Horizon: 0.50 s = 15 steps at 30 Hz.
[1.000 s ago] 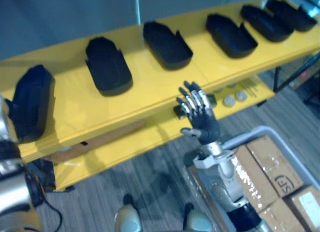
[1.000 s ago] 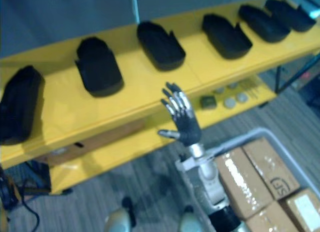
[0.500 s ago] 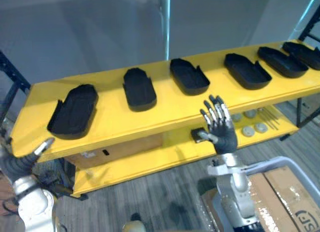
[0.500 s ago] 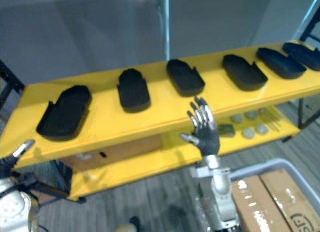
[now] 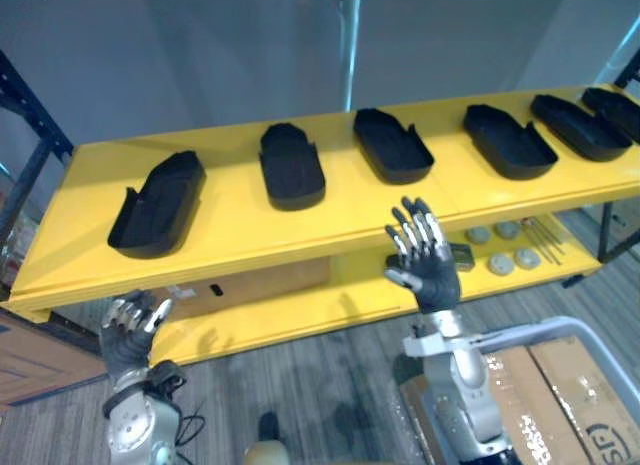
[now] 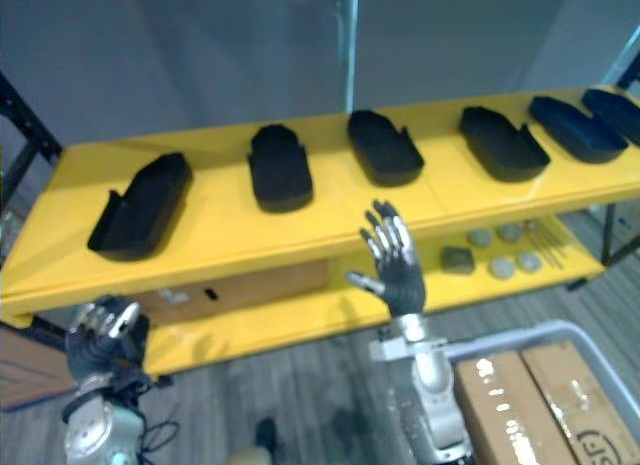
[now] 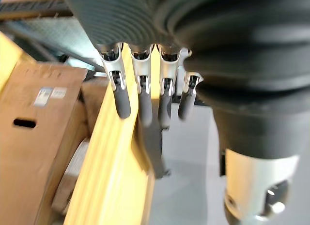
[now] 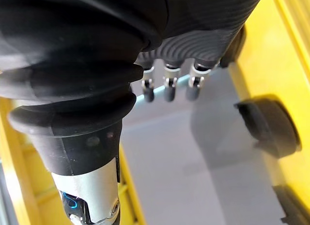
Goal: Walk over and take plastic housings, then place them on the shelf
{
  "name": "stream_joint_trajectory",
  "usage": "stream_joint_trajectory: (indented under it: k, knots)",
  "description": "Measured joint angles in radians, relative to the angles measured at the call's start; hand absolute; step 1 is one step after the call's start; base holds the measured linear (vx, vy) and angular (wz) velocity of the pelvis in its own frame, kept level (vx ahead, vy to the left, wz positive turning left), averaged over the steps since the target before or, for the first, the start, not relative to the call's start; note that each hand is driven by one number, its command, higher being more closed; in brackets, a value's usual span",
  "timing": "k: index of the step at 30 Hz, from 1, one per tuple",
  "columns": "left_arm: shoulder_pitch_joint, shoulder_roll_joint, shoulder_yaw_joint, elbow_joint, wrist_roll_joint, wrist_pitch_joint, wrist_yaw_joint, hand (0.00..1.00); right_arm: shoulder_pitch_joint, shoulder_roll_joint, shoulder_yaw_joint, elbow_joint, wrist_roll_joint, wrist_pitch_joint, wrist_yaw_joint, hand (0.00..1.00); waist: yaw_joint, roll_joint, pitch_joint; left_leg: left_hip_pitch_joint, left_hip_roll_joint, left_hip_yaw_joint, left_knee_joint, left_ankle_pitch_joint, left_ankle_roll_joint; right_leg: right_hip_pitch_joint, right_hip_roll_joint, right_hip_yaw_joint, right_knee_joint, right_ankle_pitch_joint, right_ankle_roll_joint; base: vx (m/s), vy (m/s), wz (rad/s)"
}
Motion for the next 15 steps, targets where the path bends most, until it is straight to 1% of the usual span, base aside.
stream_joint_trajectory:
  k: [2, 4, 5, 6, 8, 9, 11, 12, 13, 14, 15]
  knots:
    - [-0.008, 0.001, 0.0, 0.017, 0.001, 0.0, -0.013, 1.0, 0.002, -0.012, -0.004, 0.001, 0.0, 0.0, 0.001, 0.0, -0.003, 0.003, 0.005, -0.005, 0.001, 0.006, 0.0, 0.001, 0.001, -0.013, -0.001, 0.008, 0.006, 0.001, 0.0, 0.01, -0.004, -0.08]
    - [-0.019, 0.011, -0.001, 0.059, -0.001, -0.001, -0.033, 1.0, 0.004, -0.019, -0.005, 0.006, 0.001, 0.006, 0.008, 0.0, -0.015, 0.005, 0.007, -0.004, 0.0, 0.011, 0.0, 0.001, 0.001, -0.019, -0.001, 0.022, 0.007, 0.002, 0.002, 0.01, -0.005, -0.09]
    - [-0.024, 0.02, -0.004, 0.071, -0.001, -0.002, -0.037, 1.0, 0.005, -0.021, -0.005, 0.007, 0.001, 0.008, 0.014, 0.0, -0.018, 0.006, 0.007, -0.005, 0.001, 0.013, 0.0, 0.001, 0.001, -0.022, -0.001, 0.024, 0.008, 0.002, 0.002, 0.0, -0.005, -0.13]
    - [-0.032, 0.045, -0.014, 0.094, -0.001, -0.002, -0.042, 1.0, 0.006, -0.026, -0.008, 0.008, 0.001, 0.012, 0.027, 0.0, -0.024, 0.008, 0.011, -0.005, 0.002, 0.025, 0.0, 0.001, 0.001, -0.027, -0.001, 0.029, 0.011, 0.003, 0.001, 0.0, -0.002, -0.12]
    - [-0.061, 0.072, -0.02, 0.133, -0.002, -0.005, -0.041, 1.0, 0.013, -0.034, -0.021, 0.008, 0.001, 0.017, 0.04, 0.0, -0.026, 0.014, 0.019, -0.003, 0.002, 0.035, 0.0, 0.001, 0.002, -0.034, -0.002, 0.038, 0.013, 0.004, 0.001, -0.02, 0.003, -0.14]
    - [-0.08, 0.081, -0.019, 0.158, -0.002, -0.012, -0.039, 1.0, 0.016, -0.039, -0.03, 0.009, 0.001, 0.019, 0.048, 0.0, -0.026, 0.018, 0.024, -0.003, 0.002, 0.038, 0.0, 0.001, 0.002, -0.04, -0.003, 0.043, 0.018, 0.004, 0.001, -0.02, 0.009, -0.18]
    - [-0.12, 0.089, -0.015, 0.206, -0.004, -0.041, -0.031, 1.0, 0.018, -0.052, -0.047, 0.009, 0.002, 0.021, 0.058, 0.0, -0.03, 0.026, 0.037, -0.001, 0.002, 0.051, 0.0, 0.001, 0.002, -0.049, -0.006, 0.055, 0.025, 0.004, 0.002, -0.02, 0.011, -0.14]
    - [-0.127, 0.093, -0.016, 0.215, -0.004, -0.044, -0.03, 1.0, 0.018, -0.053, -0.053, 0.009, 0.002, 0.022, 0.062, 0.0, -0.032, 0.027, 0.042, 0.002, 0.002, 0.054, 0.0, 0.001, 0.002, -0.049, -0.006, 0.058, 0.026, 0.004, 0.002, -0.02, 0.008, -0.09]
    - [-0.139, 0.1, -0.016, 0.23, -0.004, -0.047, -0.025, 1.0, 0.018, -0.054, -0.058, 0.009, 0.002, 0.022, 0.067, 0.0, -0.036, 0.027, 0.047, 0.003, 0.002, 0.057, 0.0, 0.0, 0.002, -0.05, -0.006, 0.061, 0.026, 0.004, 0.002, -0.02, 0.005, -0.09]
    - [-0.152, 0.12, -0.015, 0.261, -0.004, -0.064, -0.02, 1.0, 0.018, -0.058, -0.064, 0.009, 0.002, 0.024, 0.069, 0.0, -0.045, 0.027, 0.051, 0.003, 0.002, 0.059, 0.0, 0.0, 0.002, -0.054, -0.006, 0.065, 0.027, 0.004, 0.002, -0.02, 0.005, -0.09]
    - [-0.157, 0.125, -0.011, 0.273, -0.005, -0.069, -0.019, 1.0, 0.018, -0.06, -0.066, 0.009, 0.002, 0.025, 0.069, 0.0, -0.049, 0.027, 0.051, 0.002, 0.002, 0.06, 0.0, 0.0, 0.003, -0.058, -0.006, 0.068, 0.029, 0.004, 0.002, -0.01, 0.007, -0.14]
